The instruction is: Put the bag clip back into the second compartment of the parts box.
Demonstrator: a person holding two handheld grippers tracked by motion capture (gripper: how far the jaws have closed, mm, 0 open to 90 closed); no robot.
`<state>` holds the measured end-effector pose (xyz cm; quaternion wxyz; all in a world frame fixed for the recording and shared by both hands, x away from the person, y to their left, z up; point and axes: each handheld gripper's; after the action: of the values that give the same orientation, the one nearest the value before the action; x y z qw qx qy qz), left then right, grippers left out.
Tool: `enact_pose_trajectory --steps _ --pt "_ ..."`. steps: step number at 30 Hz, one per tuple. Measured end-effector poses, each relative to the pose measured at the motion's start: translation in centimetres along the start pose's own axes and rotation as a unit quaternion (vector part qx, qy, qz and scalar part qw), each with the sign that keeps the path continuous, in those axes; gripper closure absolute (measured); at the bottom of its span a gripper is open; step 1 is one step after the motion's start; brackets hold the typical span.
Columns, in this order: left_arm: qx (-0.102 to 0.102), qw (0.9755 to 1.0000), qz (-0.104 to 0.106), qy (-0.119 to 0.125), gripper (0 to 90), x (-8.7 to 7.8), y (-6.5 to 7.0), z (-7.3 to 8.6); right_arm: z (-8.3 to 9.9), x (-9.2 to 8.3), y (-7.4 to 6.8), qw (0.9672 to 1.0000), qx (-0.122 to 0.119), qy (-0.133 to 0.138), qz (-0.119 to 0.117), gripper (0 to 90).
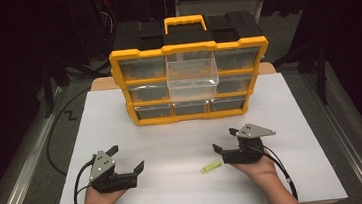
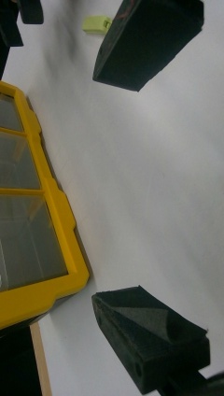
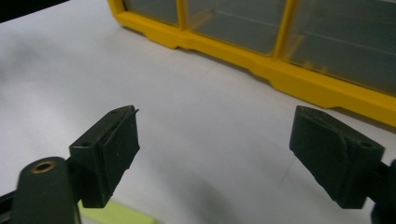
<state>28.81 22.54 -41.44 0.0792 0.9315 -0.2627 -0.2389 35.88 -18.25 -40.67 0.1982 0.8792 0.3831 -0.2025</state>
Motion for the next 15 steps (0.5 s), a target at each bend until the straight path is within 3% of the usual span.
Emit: enact_pose_trajectory --steps 3,5,9,10,11,12,13,15 --pt "-0.009 1.0 0.002 0.001 0.2 0.2 -0.1 0.1 0.1 -0.1 -0.6 0.9997 -0.003 -0.001 -0.024 27.4" --pt "-0.003 1.0 -0.004 0.006 0.2 0.2 -0.1 0.1 0.0 -0.4 -1.1 0.999 -0.002 0.007 -0.045 33.1" --pt "0.001 0.9999 -0.011 0.005 0.3 0.1 -0.1 0.1 -0.1 -1.0 -1.8 0.9978 -0.01 0.016 -0.063 48.7" --pt "0.001 0.9999 -0.011 0.005 0.3 0.1 -0.1 0.1 -0.1 -1.0 -1.8 0.9978 -0.01 0.016 -0.063 48.7" --pt "-0.004 0.9999 -0.011 0.009 0.3 0.0 -0.1 0.1 -0.1 -1.3 -2.2 0.9967 -0.021 0.019 -0.075 64.1" --pt "-0.006 0.9999 -0.01 0.012 0.3 0.0 -0.1 0.1 -0.1 -1.3 -2.2 0.9967 -0.021 0.019 -0.075 64.1" --pt "-0.003 0.9998 -0.007 0.017 0.3 -0.1 -0.1 0.0 -0.1 -1.5 -2.6 0.9958 -0.033 0.023 -0.083 77.4" --pt "-0.002 0.9998 -0.003 0.02 0.2 -0.2 0.0 0.0 0.0 -1.6 -2.8 0.9945 -0.033 0.025 -0.096 90.0"
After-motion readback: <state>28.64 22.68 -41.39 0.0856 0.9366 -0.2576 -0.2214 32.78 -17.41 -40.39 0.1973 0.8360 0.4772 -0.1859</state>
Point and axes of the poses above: each handheld gripper's, and its own axes: x roughly forward along the jaws, z roughly out of its underside, y roughly to its right, and after that the axes turned 15 degrees about -x, right-handed
